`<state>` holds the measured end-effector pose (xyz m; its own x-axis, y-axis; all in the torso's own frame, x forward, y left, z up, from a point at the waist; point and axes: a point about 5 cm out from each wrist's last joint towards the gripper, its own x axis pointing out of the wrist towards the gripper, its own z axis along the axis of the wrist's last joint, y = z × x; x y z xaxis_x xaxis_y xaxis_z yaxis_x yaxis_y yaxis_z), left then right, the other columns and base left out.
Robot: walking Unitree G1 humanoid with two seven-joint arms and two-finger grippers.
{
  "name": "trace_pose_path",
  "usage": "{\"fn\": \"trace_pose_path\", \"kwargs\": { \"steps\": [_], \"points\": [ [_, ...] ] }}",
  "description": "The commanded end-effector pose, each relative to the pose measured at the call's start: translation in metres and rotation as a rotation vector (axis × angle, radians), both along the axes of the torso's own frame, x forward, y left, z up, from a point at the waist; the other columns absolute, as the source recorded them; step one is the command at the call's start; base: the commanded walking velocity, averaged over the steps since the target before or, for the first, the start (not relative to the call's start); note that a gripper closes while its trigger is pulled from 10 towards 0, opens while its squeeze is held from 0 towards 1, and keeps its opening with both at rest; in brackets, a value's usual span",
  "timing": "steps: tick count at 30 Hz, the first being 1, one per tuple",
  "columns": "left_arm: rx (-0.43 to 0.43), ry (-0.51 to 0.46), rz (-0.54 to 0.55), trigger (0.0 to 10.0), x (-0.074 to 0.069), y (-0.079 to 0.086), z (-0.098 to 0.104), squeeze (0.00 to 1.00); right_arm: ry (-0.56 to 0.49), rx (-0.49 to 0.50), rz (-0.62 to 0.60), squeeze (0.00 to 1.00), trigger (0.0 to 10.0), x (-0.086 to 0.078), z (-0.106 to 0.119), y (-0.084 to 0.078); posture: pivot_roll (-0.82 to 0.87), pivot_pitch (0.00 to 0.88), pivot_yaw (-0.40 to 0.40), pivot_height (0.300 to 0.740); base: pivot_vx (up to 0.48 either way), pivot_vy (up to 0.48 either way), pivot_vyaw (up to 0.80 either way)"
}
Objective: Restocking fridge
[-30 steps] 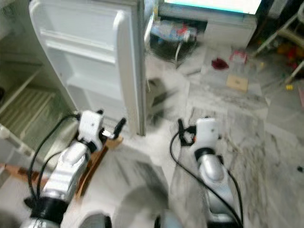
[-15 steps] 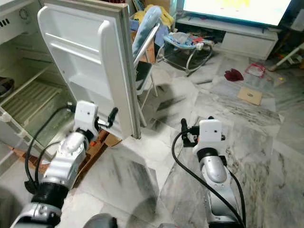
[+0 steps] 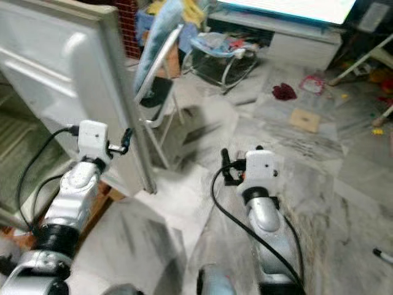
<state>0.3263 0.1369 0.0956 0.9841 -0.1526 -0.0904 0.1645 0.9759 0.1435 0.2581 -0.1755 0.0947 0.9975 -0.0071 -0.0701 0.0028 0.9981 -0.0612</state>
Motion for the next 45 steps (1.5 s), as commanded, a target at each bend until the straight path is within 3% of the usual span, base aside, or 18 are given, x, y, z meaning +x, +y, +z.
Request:
{"fn": "trace_pose_path", "kwargs": {
  "steps": [1, 16, 21, 24, 32, 37, 45],
  "points": [
    [0.031, -0.024, 0.02, 10.0, 0.002, 0.012, 0.005, 0.0, -0.024, 0.017, 0.027, 0.0, 10.0, 0.002, 0.005, 0.009, -0.02, 0.048, -0.015, 0.74, 0.409, 0.251, 0.0],
    [-0.013, -0.052, -0.035, 10.0, 0.007, -0.007, 0.009, 0.0, -0.025, 0.011, 0.026, 0.0, 10.0, 0.001, 0.005, 0.009, -0.02, 0.048, -0.016, 0.74, 0.37, 0.0, 0.0],
    [-0.055, -0.063, -0.057, 10.0, -0.006, -0.007, 0.008, 0.0, -0.026, 0.011, 0.02, 0.0, 10.0, 0.0, 0.005, 0.009, -0.03, 0.05, -0.012, 0.74, 0.0, 0.0, 0.0],
    [-0.032, -0.071, -0.066, 10.0, -0.019, -0.003, 0.003, 0.0, -0.024, 0.011, 0.019, 0.0, 10.0, -0.001, 0.004, 0.008, -0.02, 0.053, -0.013, 0.74, 0.0, 0.0, 0.0],
    [0.02, -0.109, 0.062, 10.0, -0.041, 0.021, 0.002, 0.0, -0.018, 0.005, 0.032, 0.0, 10.0, 0.0, 0.003, 0.008, -0.01, 0.055, -0.021, 0.74, 0.0, 0.0, 0.0],
    [0.029, -0.112, 0.079, 10.0, -0.045, 0.022, 0.004, 0.0, -0.021, -0.013, 0.056, 0.0, 10.0, 0.002, 0.004, 0.011, 0.0, 0.051, -0.025, 0.74, 0.0, 0.0, 0.0],
    [0.044, -0.11, 0.073, 10.0, -0.046, 0.017, 0.005, 0.0, -0.025, -0.013, 0.067, 0.0, 10.0, 0.003, 0.004, 0.012, 0.0, 0.039, -0.025, 0.74, 0.0, 0.0, 0.8]
  ]
}}
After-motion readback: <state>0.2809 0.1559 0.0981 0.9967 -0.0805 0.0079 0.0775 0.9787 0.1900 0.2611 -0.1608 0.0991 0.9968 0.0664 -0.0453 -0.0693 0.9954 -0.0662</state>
